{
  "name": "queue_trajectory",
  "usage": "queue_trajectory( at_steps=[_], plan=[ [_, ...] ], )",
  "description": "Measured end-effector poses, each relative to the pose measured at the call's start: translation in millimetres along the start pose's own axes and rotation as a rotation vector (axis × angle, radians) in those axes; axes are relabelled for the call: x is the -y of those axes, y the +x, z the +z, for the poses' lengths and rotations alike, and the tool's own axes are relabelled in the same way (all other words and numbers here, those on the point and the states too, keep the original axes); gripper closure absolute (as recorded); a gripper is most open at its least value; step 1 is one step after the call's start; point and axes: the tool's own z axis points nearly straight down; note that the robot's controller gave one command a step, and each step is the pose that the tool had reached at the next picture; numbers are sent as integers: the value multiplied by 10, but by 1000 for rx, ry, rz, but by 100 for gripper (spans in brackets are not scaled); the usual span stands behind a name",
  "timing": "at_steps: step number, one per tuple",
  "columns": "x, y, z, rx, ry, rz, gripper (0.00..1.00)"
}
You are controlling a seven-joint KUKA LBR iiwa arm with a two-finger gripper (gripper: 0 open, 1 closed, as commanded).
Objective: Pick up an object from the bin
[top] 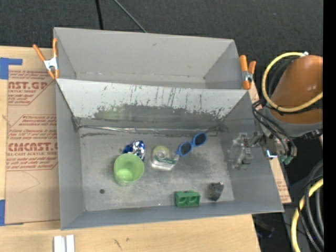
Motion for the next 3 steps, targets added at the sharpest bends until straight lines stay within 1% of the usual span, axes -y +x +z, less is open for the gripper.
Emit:
queue_trajectory(
  at_steps=[1,2,3],
  plan=[
    [6,-12,-47,7,2,0,0],
    [77,180,1405,13,3,-91,0],
    [-11,195,1367,18,6,-171,0]
  ],
)
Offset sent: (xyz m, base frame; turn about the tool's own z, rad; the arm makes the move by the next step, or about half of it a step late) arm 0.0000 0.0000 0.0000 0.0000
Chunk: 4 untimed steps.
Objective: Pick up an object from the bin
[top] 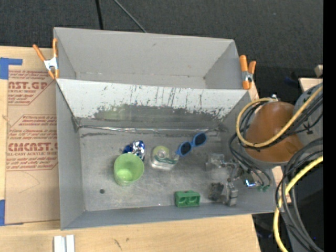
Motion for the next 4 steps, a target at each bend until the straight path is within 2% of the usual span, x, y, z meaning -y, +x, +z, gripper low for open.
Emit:
queue_trajectory(
  at_steps=[1,2,3,4],
  plan=[
    [-11,32,17,-12,-4,0,100],
    [-7,-5,0,2,-1,0,0],
    [-742,-149,-1,0,-4,-198,0],
    [-735,-115,15,-11,-6,-195,100]
  ],
)
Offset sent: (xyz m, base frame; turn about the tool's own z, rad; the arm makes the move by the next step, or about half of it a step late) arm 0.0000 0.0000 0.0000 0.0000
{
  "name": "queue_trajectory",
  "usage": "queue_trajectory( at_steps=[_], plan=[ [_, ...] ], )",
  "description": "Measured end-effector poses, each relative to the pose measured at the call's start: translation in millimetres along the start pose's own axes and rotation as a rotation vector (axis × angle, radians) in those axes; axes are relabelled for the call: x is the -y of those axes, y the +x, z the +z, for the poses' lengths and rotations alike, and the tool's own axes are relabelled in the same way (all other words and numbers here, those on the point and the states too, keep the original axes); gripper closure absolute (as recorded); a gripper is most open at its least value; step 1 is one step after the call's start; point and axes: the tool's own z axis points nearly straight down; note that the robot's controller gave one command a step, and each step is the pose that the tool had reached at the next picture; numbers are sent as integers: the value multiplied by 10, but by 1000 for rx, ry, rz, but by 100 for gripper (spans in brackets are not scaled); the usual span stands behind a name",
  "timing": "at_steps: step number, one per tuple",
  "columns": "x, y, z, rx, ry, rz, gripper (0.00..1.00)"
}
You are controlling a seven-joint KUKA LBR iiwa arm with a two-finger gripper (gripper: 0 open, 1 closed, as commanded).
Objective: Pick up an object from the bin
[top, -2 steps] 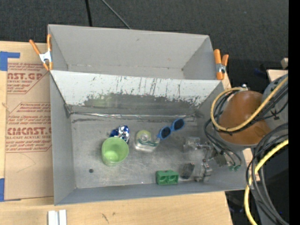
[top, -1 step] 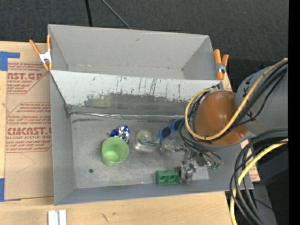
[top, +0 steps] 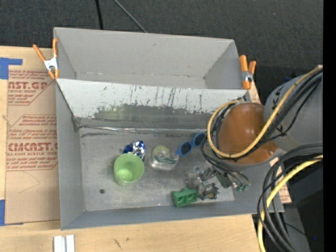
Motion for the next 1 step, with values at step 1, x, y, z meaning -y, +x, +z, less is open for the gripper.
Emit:
queue_trajectory(
  at_steps=[1],
  plan=[
    [-348,-218,-1119,8,3,40,100]
  ],
)
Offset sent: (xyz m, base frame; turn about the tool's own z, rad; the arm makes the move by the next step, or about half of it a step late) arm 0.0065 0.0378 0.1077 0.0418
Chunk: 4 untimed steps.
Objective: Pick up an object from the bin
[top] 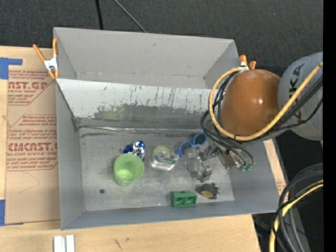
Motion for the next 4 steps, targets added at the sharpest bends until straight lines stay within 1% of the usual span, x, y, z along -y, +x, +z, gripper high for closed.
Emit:
queue_trajectory(
  at_steps=[1,2,3,4],
  plan=[
    [6,21,46,-8,-2,1,0],
    [-37,-608,1028,-7,-4,-151,0],
    [-25,-636,960,3,0,-148,100],
    [-163,-585,-771,1,1,-181,100]
  ],
)
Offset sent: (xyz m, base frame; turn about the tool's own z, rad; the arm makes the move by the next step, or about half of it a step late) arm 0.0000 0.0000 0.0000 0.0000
